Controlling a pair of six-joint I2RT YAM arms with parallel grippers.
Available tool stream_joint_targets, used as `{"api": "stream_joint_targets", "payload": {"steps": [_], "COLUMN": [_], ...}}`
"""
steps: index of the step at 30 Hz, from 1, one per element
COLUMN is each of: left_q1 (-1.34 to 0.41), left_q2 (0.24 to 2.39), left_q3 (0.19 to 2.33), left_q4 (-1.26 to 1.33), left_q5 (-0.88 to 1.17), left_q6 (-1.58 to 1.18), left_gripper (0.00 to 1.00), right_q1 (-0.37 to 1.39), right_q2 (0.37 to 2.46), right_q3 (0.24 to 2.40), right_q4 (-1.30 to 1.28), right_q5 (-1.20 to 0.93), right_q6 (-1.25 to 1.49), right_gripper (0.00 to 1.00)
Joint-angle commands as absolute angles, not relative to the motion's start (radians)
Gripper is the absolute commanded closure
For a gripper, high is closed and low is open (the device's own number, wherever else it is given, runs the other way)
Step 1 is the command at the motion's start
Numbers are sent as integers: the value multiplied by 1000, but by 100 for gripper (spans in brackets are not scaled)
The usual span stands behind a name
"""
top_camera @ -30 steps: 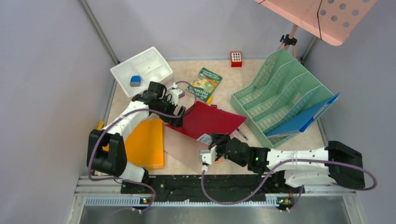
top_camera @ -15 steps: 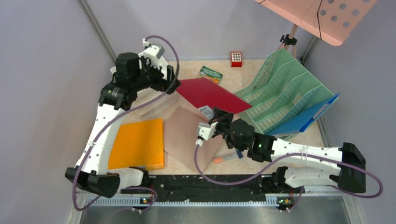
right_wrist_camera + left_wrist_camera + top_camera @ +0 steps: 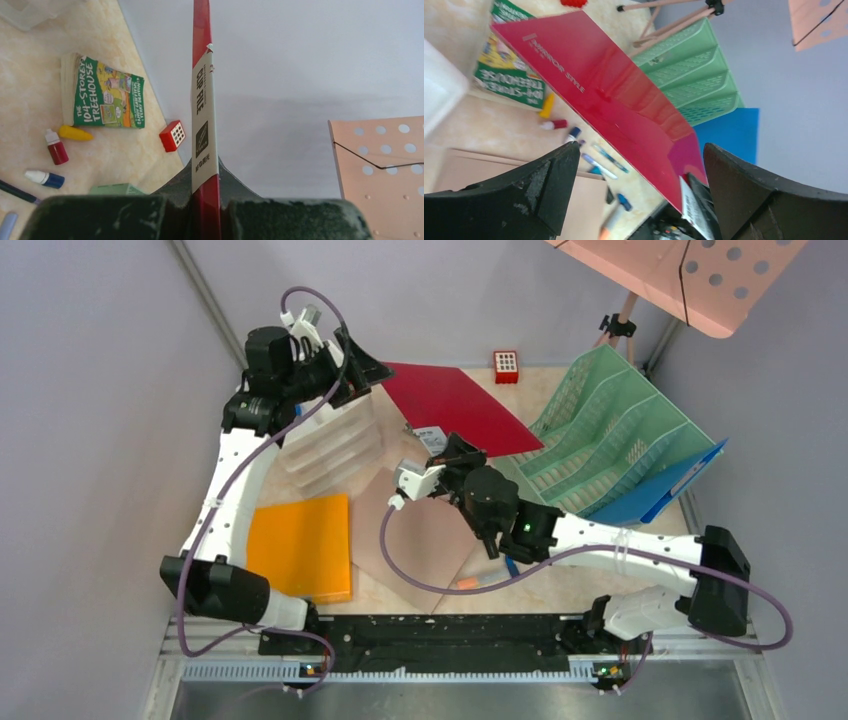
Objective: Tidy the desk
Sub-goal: Place the folder in the storage box.
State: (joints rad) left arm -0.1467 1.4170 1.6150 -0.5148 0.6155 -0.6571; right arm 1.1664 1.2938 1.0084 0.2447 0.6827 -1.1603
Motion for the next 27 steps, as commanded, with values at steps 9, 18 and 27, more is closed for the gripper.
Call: {"api": "stream_joint_targets", "payload": {"steps": [9,18,27], "left_q1": [-135,-140,-171], "left_q2": [1440,1505,1624], "left_q3": [1556,1559,1593], "left_q4": [-347,-251,-114], "left_q5": [732,728,753], "left_q6": [-959,-1059,-1212], "left_gripper": [2,2,5], "right_q1": [1139,1140,1140], "right_q2": [1339,1346,1388], "right_q3": [1111,1113,1136], "right_q4": [365,421,445], "right_q5": [774,790,804], "right_q6": [-1229,-1261,-1286], "right_gripper": [100,100,100]}}
